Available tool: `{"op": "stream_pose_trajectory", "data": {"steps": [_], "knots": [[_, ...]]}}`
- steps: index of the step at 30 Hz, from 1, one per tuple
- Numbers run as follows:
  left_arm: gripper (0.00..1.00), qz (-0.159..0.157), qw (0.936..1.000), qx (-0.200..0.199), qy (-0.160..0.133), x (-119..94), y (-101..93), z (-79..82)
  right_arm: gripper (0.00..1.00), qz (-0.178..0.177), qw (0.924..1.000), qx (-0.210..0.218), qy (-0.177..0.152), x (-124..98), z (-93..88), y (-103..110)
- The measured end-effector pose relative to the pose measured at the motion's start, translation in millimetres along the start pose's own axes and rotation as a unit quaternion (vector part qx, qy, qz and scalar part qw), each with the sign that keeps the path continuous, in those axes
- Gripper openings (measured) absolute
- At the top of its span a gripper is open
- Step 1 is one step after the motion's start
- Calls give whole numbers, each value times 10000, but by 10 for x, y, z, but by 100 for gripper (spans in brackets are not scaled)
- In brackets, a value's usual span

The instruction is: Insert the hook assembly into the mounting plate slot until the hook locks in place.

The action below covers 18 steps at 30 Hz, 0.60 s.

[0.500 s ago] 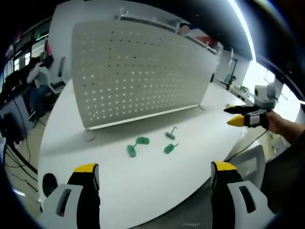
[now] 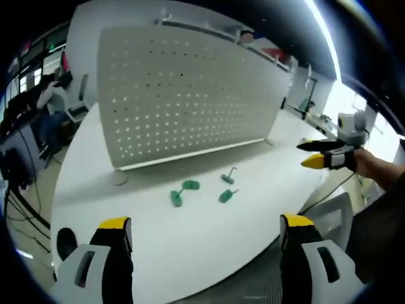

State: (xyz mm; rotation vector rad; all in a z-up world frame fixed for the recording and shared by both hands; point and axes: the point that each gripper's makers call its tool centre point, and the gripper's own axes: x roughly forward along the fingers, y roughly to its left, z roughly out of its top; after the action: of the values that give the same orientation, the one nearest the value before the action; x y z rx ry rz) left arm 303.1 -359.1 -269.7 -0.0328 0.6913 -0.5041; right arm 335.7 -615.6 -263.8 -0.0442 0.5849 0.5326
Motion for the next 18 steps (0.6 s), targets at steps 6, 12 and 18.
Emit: {"op": "stream_pose_trajectory", "data": {"steps": [6,12,18], "knots": [[99,1,10000,-11,9,11,0,8,70,49,10000,-64,11,27,63,-5],[99,-6,10000,4,6,5,-12,30,70,38,10000,-54,-14,39,107,-36],[98,31,10000,-17,25,-5,16,19,70,84,10000,-2,-4,54,97,-18]]}}
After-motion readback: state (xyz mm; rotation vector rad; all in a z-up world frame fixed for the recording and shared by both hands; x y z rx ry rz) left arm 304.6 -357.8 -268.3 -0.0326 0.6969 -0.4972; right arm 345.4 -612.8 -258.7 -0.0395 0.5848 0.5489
